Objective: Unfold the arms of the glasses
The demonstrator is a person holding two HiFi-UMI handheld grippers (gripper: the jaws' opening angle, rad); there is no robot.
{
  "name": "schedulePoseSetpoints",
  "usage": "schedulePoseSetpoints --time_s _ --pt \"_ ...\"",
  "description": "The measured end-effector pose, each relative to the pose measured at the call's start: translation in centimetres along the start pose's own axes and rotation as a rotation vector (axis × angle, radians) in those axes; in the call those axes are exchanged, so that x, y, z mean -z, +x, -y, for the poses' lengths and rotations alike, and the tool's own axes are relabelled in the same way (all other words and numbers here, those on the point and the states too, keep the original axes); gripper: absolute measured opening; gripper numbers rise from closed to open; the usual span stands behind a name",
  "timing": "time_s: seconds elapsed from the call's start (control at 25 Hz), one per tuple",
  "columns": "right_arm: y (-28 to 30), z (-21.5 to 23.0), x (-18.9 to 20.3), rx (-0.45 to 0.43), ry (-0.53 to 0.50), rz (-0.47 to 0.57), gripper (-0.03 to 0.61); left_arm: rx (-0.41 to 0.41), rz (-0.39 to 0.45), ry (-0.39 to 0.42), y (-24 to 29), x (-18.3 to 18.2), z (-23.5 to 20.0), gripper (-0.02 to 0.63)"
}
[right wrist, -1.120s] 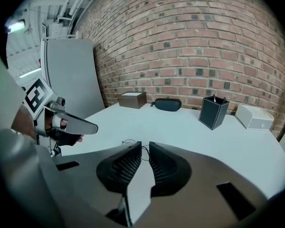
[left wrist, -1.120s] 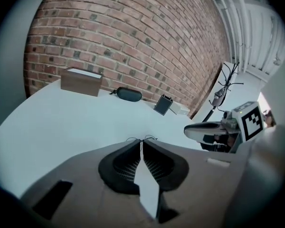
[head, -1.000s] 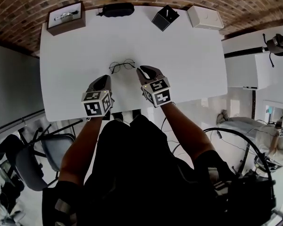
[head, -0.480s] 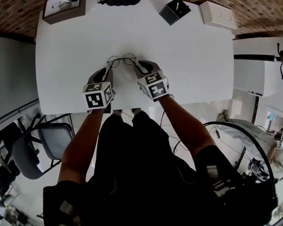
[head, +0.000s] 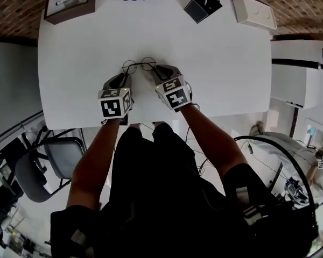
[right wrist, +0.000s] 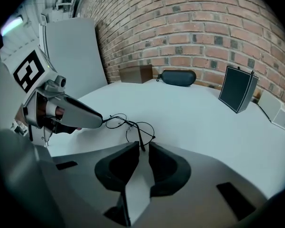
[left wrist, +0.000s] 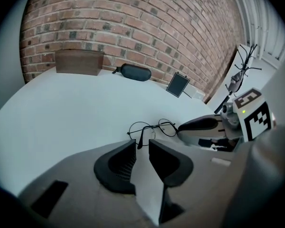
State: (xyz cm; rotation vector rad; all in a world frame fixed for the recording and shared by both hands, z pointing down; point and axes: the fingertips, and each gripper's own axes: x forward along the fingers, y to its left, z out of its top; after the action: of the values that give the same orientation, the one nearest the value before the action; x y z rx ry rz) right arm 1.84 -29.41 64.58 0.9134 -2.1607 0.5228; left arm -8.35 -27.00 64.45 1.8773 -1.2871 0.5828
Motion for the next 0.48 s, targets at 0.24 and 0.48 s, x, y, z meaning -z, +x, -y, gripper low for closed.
schedulePoseSetpoints --time_s 0.24,0.48 --pt "0.06 0.05 -0.06 0.011 -0.036 -0.003 0.049 0.000 -0.021 0.010 0.68 0.01 -0.13 0.087" --pt "0.05 0.00 -0.06 0.023 -0.096 -0.023 0.040 -0.006 -0.029 0.025 0.89 0.14 -0.08 0.086"
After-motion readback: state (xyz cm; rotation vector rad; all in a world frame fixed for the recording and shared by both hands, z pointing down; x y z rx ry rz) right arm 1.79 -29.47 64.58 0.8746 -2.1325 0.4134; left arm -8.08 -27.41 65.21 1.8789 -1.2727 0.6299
